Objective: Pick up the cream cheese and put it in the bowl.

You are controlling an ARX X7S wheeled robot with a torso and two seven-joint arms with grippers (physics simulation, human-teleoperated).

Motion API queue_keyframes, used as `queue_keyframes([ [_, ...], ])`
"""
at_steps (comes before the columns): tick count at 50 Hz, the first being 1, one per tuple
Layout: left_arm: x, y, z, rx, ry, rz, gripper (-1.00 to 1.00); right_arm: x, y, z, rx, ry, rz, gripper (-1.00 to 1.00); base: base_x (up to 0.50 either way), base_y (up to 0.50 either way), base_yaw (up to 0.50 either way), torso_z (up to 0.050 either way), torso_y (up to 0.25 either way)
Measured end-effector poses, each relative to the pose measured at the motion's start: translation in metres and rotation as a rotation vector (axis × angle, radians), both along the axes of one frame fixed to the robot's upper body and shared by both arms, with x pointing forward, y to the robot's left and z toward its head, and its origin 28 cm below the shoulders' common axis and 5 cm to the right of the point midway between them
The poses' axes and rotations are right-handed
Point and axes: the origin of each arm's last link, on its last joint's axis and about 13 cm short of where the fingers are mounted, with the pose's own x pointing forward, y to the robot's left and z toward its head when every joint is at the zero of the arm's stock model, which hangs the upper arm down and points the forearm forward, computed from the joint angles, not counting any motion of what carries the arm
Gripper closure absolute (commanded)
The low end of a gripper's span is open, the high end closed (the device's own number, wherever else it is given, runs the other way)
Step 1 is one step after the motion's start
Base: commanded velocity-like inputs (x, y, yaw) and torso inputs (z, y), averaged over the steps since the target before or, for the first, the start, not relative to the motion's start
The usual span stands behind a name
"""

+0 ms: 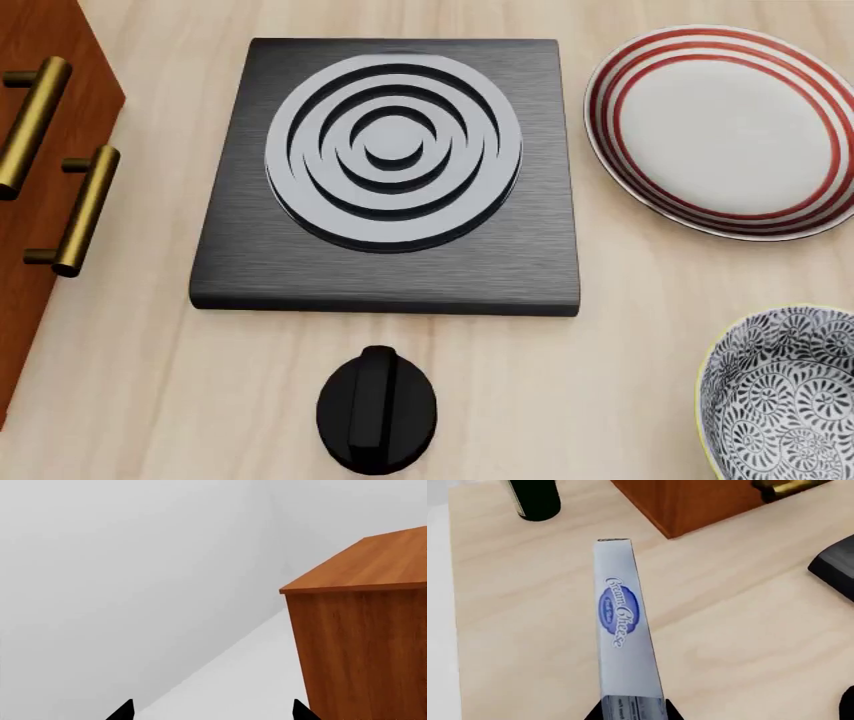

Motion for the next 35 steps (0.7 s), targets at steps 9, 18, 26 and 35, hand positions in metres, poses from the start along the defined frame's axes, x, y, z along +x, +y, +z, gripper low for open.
queue_keyframes([
  [9,-0.001,-0.001,0.001,-0.005,0.000,0.004,-1.00,-0.011,-0.003,0.017,0.034,-0.053,0.005,1.00,0.00,0.00,0.00,0.000,0.000],
  [18,-0.003,-0.003,0.004,-0.008,-0.001,0.008,-1.00,-0.017,-0.009,0.038,0.079,-0.105,-0.007,1.00,0.00,0.00,0.00,0.000,0.000],
  [26,-0.005,-0.004,0.007,-0.010,-0.001,0.009,-1.00,-0.017,-0.016,0.057,0.126,-0.151,-0.036,1.00,0.00,0.00,0.00,0.000,0.000],
  [35,-0.005,-0.005,0.008,-0.009,0.001,0.009,-1.00,-0.011,-0.025,0.079,0.176,-0.198,-0.085,1.00,0.00,0.00,0.00,0.000,0.000],
])
